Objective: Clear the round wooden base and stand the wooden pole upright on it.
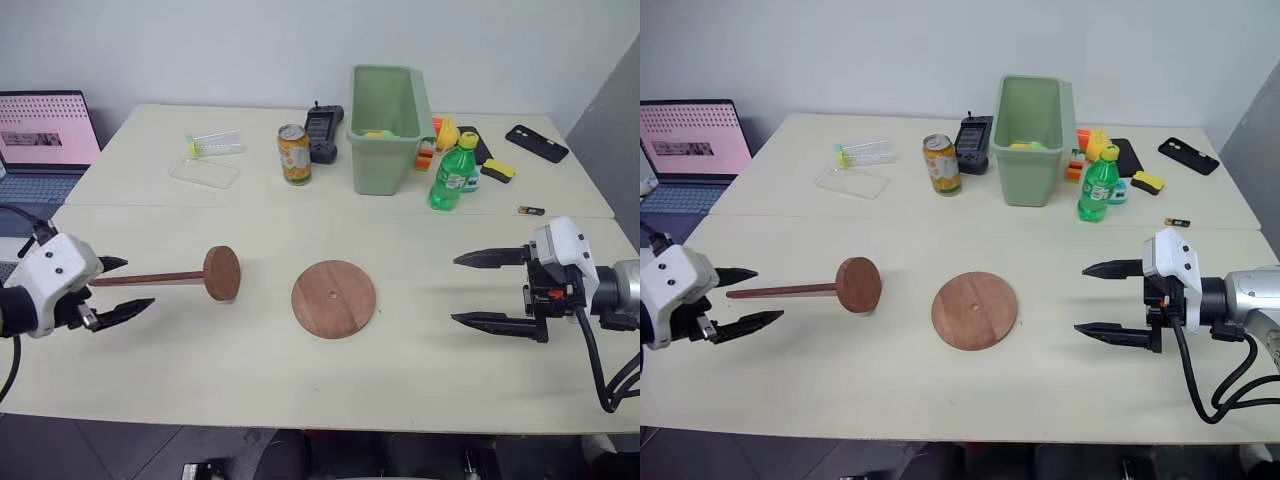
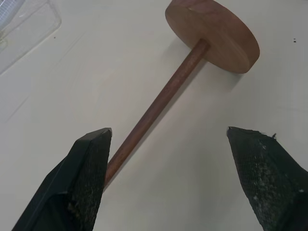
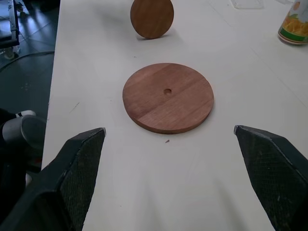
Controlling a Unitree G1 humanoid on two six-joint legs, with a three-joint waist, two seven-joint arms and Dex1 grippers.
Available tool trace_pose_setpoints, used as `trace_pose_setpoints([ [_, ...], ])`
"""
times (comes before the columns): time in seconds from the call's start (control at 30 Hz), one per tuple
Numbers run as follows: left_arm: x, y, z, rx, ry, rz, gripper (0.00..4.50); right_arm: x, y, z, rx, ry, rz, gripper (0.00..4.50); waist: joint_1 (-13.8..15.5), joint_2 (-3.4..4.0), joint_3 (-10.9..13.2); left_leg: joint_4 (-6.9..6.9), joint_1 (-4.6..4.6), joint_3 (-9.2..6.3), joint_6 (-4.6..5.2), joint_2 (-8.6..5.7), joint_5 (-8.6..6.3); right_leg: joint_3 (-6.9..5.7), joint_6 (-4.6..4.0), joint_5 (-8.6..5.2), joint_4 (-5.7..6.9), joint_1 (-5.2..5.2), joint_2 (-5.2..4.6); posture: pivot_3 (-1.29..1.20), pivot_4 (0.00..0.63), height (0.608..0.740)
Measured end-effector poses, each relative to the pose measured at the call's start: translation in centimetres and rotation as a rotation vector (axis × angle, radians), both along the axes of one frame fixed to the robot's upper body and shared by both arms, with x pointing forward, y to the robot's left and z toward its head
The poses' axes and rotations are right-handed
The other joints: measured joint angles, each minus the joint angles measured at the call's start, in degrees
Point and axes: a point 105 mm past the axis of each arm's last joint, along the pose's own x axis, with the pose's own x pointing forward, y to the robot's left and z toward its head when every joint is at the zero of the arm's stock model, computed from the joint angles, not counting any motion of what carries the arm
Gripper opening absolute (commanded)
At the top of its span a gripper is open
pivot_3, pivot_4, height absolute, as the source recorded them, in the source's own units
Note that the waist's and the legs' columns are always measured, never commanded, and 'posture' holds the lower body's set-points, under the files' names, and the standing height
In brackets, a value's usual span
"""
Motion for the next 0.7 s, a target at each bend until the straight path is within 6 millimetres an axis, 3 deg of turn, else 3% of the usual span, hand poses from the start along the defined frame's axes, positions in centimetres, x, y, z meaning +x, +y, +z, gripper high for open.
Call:
trace_pose_setpoints([
  [0.4, 0.1, 1.0, -0.3, 0.037, -0.001, 0.014, 3.98, -0.3, 0.4, 0.0, -0.004, 0.001, 0.016, 4.50, 0.0, 0.00, 0.0, 0.00, 0.01, -0.01, 0.00, 0.00, 0.00, -0.01, 0.00, 0.00, 0.01, 0.00, 0.00, 0.00, 0.150, 0.740],
  [0.7, 0.9, 0.0, -0.9, 0.138, 0.041, -0.119, 3.98, -1.3, 5.9, 0.2, 0.070, 0.021, 0.177, 4.50, -0.1, 0.01, 0.0, 0.01, -0.01, -0.03, -0.01, 0.01, 0.00, -0.03, 0.00, 0.00, 0.04, -0.03, 0.01, 0.00, 0.150, 0.740],
])
